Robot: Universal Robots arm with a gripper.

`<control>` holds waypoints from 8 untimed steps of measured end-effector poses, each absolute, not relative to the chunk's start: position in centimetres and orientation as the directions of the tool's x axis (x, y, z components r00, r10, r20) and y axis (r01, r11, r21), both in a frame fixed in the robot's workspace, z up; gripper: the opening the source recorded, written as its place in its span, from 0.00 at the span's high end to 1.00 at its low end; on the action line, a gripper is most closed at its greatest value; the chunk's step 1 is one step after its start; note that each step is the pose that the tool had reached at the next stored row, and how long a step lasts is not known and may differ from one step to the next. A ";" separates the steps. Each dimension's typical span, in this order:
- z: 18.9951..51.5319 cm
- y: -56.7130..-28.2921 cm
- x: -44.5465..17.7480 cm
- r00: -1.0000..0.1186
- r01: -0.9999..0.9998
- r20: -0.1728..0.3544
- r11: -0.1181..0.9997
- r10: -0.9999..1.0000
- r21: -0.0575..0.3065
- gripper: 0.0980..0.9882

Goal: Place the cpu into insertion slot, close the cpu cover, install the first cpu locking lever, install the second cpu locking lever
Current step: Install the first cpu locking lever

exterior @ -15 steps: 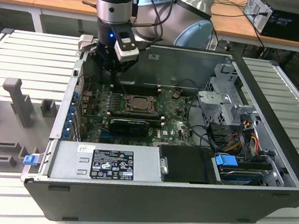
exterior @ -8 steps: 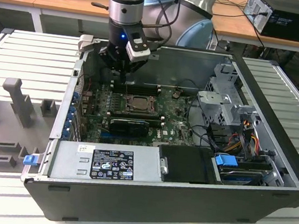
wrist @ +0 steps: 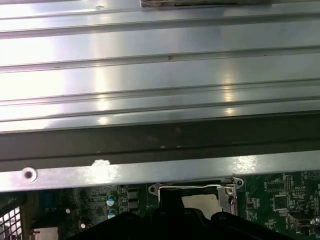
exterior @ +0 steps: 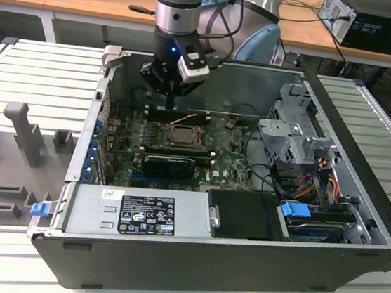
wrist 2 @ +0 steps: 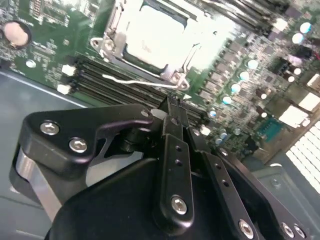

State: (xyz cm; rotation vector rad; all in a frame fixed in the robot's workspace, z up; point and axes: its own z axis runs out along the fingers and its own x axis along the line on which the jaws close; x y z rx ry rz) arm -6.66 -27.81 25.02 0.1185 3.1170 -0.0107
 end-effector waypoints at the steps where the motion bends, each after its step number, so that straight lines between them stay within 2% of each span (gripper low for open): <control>1: 25.0 -27.8 -6.2 -0.997 0.076 -0.022 0.997 0.076 -0.006 0.99; 4: 24.8 -27.8 -5.0 -0.997 0.076 -0.022 0.997 0.076 0.000 0.99; 6: 24.7 -27.8 -4.4 -0.997 0.076 -0.019 0.997 0.076 0.029 0.99; 8: 24.6 -27.8 -4.3 -0.997 0.076 -0.019 0.996 0.076 0.039 0.99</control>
